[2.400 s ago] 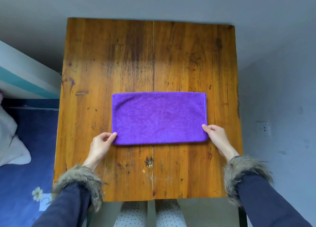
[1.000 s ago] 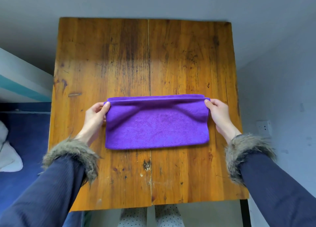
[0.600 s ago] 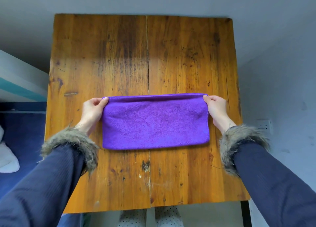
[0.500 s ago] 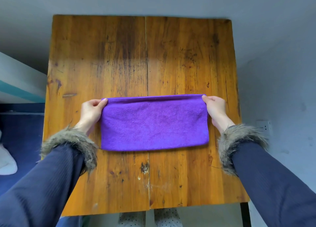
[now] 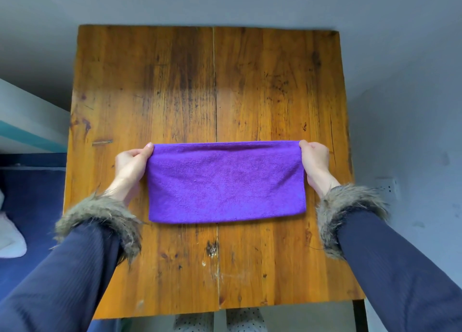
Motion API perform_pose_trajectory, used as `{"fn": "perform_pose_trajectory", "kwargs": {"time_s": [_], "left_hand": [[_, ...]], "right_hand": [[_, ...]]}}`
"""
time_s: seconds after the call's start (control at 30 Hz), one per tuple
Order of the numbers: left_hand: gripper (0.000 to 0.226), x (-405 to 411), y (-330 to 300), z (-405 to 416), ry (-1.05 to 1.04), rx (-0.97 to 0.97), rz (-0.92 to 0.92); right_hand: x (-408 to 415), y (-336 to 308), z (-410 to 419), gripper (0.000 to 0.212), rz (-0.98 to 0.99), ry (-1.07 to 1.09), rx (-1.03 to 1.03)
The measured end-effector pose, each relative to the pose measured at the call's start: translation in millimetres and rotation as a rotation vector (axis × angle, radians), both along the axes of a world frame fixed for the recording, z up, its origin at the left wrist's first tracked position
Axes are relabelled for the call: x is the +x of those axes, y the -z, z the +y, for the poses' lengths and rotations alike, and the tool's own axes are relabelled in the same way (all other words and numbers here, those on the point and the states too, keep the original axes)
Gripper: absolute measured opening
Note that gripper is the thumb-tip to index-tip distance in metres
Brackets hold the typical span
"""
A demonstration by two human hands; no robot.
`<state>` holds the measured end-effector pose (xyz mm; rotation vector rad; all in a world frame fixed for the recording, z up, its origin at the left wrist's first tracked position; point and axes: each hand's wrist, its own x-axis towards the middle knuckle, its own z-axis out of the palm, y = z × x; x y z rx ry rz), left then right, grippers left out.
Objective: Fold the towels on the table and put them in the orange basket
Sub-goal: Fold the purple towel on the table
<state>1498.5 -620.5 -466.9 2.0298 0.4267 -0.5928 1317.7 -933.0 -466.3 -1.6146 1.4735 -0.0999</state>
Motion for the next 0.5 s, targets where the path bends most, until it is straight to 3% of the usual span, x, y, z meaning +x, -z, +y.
{"fn": "perform_pose_trajectory", "kwargs": {"time_s": [0.2,0.5], "left_hand": [[0.030,-1,1,6,-0.085,-0.122,0.143],[0.022,-4,9,-1,0.045,0.075,-0.070]], "right_hand": [[-6,3,1,0.029,-0.008,-0.011,0.006],[-5,11,-3,0.020,-0.030,-0.017,-0.020]]}}
